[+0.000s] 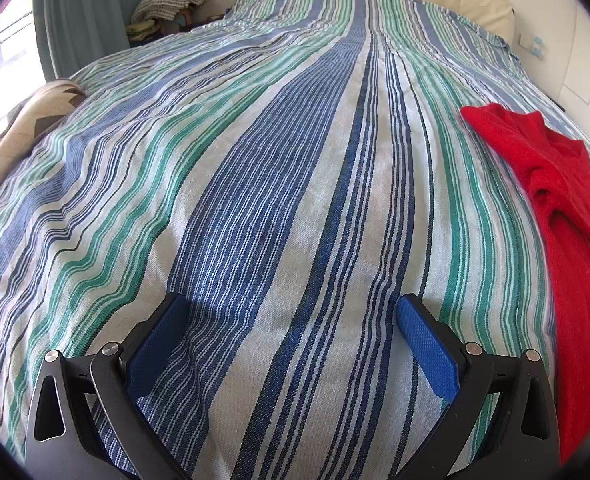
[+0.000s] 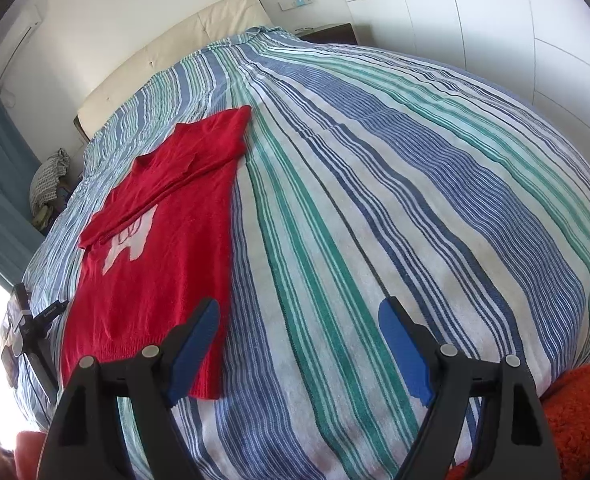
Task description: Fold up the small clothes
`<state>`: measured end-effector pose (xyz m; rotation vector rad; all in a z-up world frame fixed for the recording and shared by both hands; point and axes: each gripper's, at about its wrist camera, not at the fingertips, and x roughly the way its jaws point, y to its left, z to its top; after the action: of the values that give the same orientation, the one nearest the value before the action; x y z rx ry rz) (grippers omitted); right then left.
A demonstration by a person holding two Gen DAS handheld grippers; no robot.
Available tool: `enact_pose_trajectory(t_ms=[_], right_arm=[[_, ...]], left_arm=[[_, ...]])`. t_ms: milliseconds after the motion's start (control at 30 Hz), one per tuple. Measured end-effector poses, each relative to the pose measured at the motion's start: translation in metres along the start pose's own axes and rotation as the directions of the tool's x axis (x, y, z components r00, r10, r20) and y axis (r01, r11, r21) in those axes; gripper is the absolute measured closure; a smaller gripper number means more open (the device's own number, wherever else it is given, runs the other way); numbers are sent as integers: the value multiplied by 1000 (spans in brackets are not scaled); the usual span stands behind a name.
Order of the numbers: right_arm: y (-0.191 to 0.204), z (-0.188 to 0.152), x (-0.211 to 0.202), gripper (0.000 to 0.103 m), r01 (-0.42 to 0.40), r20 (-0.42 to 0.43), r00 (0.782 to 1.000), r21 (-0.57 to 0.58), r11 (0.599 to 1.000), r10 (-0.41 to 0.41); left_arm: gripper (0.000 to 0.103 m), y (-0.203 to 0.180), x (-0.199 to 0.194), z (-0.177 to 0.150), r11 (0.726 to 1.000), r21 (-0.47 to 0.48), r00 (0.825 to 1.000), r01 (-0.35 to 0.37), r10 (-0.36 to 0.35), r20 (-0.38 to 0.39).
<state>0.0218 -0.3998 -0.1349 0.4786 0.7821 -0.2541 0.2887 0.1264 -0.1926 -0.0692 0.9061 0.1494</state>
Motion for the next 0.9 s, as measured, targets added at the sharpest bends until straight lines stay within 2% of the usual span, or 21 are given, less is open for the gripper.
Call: enact_pose_trajectory(t_ms=[133,367,900], right_arm=[[-1,-2,-1,22,11,-6,1000,-6,1000,-11],[-13,0,0,22,19,-7,1000,51,999,-19],[-5,-1,4,22,4,-14,1000,13,1000,-4]], left_arm=[[0,0,0,0,1000,0,1000,0,0,0],[0,0,0,0,1000,0,1000,0,0,0],[0,0,0,0,1000,0,1000,0,0,0]])
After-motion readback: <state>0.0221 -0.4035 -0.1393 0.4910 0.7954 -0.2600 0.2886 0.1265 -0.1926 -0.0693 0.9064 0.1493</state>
